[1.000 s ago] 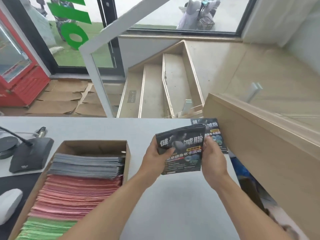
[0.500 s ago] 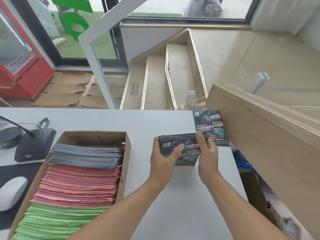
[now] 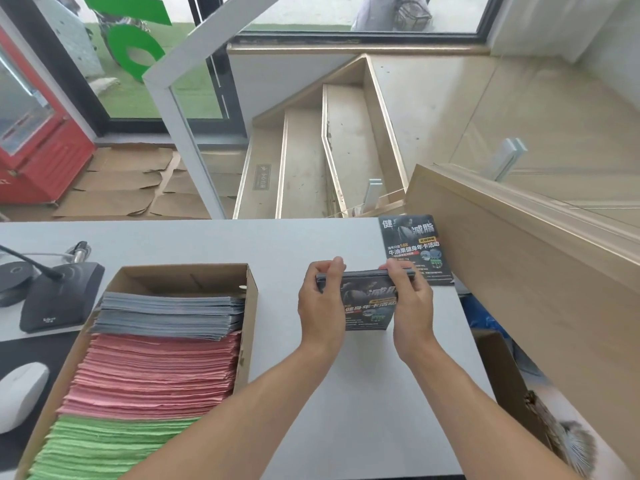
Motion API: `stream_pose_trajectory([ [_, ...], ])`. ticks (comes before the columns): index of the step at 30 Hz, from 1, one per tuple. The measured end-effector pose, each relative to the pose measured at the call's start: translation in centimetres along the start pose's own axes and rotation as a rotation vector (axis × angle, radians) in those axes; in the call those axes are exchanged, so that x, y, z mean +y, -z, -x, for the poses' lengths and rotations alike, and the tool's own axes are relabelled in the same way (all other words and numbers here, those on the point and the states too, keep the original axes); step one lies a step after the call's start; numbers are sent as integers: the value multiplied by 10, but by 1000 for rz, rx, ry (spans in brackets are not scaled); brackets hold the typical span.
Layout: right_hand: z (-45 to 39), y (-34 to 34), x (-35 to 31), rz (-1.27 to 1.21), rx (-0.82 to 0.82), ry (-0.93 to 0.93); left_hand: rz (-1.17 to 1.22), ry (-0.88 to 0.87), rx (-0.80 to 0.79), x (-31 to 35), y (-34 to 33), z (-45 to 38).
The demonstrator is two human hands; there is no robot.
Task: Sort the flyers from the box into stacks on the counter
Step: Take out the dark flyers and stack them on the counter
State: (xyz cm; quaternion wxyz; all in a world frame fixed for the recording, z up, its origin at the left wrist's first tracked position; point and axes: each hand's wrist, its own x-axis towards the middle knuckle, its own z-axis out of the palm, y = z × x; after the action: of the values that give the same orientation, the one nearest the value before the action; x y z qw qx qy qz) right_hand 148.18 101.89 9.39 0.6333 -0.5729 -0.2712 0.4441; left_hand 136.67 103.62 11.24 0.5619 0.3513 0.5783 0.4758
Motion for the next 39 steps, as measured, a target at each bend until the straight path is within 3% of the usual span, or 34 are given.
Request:
stream_pose_trajectory([
  [5, 1, 8, -2, 42, -84, -5, -116, -25, -188, 1, 17, -2],
  [9, -2, 22, 8, 205, -177, 6, -216, -45, -172, -2, 21, -7],
  [14, -13, 52, 34, 407, -296, -133, -217, -6, -166, -6, 22, -16],
  [18, -13, 56, 47, 463, -229, -171, -130, 84, -135, 1, 18, -28],
  [23, -23, 46, 32, 364, -70, -203, -36, 297, -179, 16, 0, -68],
  [28, -82, 57, 2, 345, 118, -223, -181, 368, -311, 5, -43, -94],
  [32, -139, 66, -10, 633, 234, -199, -246, 391, -391, 2, -92, -106],
  [39, -186, 78, 0, 1015, 346, -200, -294, 409, -359, -3, -141, -129],
])
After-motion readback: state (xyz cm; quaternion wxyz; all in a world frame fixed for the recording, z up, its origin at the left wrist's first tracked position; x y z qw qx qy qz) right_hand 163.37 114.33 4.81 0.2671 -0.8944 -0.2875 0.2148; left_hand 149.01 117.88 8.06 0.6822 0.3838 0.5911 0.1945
